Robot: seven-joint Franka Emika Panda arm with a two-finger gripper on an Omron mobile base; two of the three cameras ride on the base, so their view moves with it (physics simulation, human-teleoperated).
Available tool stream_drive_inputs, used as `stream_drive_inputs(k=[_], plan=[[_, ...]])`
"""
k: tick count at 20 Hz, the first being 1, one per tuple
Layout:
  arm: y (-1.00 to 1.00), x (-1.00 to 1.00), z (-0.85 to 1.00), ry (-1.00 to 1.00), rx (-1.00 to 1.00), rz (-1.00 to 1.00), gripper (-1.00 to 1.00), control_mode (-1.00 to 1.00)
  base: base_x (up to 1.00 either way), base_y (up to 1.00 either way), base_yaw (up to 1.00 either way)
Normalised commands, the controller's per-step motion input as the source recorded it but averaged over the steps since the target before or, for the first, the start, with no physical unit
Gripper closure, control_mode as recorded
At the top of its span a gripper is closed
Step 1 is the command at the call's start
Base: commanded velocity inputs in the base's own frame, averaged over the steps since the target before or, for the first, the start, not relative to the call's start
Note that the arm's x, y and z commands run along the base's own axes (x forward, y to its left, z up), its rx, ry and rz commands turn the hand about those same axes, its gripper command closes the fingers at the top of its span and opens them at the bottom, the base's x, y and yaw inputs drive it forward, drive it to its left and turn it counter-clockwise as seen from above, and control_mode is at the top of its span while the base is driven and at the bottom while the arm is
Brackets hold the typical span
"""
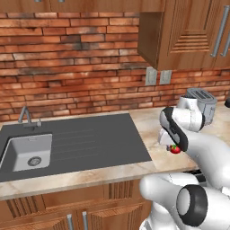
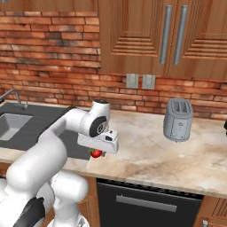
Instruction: Place the pan on the rear left burner on the stove. Then place the tomato and the onion in the pan and turn on the rear left burner.
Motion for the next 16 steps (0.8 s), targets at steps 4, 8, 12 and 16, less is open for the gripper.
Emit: stream_drive_inputs(k=[4,8,12,16], plan=[[0.14,-0.39,0.89,-0.08,0.0,0.0,1.0,-1.0,0.0,0.0,0.0],[0.12,-0.42,0.58,-0.01,0.0,0.0,1.0,-1.0,0.0,0.0,0.0],[0.1,-0.52,0.28,0.0,-0.01,0.0,1.0,-1.0,0.0,0.0,0.0],[0.19,-0.48,0.21,0.0,-0.04,0.0,1.0,-1.0,0.0,0.0,0.0]])
